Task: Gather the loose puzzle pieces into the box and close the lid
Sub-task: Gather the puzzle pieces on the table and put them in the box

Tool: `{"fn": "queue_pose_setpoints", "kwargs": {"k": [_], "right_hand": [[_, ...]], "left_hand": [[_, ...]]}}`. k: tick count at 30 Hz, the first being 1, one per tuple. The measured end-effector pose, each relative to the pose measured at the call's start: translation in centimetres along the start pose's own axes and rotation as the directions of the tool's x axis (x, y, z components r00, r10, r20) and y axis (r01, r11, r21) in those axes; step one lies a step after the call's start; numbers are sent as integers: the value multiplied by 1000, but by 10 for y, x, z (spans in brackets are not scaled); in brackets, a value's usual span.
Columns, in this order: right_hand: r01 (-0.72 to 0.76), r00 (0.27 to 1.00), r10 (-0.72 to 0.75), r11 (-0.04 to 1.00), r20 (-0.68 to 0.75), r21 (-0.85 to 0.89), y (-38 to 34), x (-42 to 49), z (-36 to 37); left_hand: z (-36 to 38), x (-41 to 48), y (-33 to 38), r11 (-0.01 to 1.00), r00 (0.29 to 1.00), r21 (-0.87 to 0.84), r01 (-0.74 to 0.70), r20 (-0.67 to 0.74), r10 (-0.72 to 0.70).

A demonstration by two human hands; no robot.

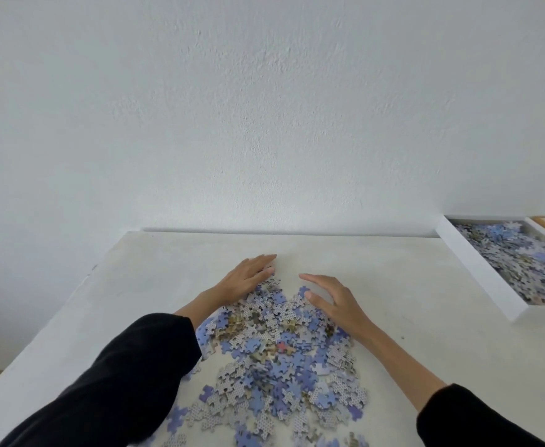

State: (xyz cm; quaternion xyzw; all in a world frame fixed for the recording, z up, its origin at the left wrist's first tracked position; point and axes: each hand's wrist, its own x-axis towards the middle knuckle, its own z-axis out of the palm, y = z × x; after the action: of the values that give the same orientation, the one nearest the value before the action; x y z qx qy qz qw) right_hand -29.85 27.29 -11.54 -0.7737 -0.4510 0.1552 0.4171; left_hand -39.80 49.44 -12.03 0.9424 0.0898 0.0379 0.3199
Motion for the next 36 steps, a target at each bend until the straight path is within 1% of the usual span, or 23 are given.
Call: {"fn": "queue_pose_setpoints", "kwargs": {"k": [3, 7, 9, 11, 13, 15, 17, 19, 20, 22, 24, 27, 30, 33, 36], "right_hand": [[-1, 1000, 2, 999, 13, -53, 2, 1, 1], [-11, 1000, 12, 998, 15, -59, 2, 0, 1], [-11, 1000, 12, 999, 20, -41, 0, 0, 1], [-16, 1000, 15, 999, 27, 32, -3, -2, -1], [-35, 999, 33, 991, 13, 128, -6, -5, -3], [-54, 998, 61, 984, -35, 172, -6, -10, -4], [-76, 994, 89, 983, -70, 167, -5, -16, -4], [-90, 994, 97, 990, -58, 107, -7, -21, -2], [-88, 995, 91, 994, -38, 71, -8, -23, -1], [-84, 997, 83, 996, 2, 43, -13, -27, 1], [-93, 996, 93, 992, 2, 81, -16, -33, 1], [-112, 993, 117, 986, -33, 122, -17, -46, -3], [-110, 993, 113, 987, -17, 120, -18, -68, -8], [-82, 997, 81, 995, 19, 63, -16, -100, -15], [-64, 996, 66, 997, 58, -43, -15, -132, -20]], "left_hand": [[9, 0, 8, 998, 997, 20, -52, 60, 50], [7, -13, 23, 990, 994, -113, -85, 66, 92], [5, -22, 29, 983, 992, -154, -100, 66, 111], [1, -29, 32, 982, 993, -157, -108, 26, 113], [-4, -35, 30, 985, 996, -147, -89, -16, 88], [-6, -42, 21, 995, 1000, -96, -22, -23, 20], [-3, -49, 16, 998, 999, 17, 53, -2, -53], [2, -56, 20, 988, 999, 151, 45, 21, -49], [5, -59, 25, 984, 999, 173, 32, 31, -38], [8, -61, 37, 990, 998, 137, 27, 51, -35], [6, -64, 47, 993, 998, 120, 20, 52, -26], [-5, -81, 53, 994, 999, 102, 39, -9, -38], [-20, -117, 45, 995, 995, 65, 74, -65, -70], [-23, -166, 29, 989, 985, 48, 136, -116, -130], [-20, -218, 11, 968, 968, 64, 241, -90, -235]]}}
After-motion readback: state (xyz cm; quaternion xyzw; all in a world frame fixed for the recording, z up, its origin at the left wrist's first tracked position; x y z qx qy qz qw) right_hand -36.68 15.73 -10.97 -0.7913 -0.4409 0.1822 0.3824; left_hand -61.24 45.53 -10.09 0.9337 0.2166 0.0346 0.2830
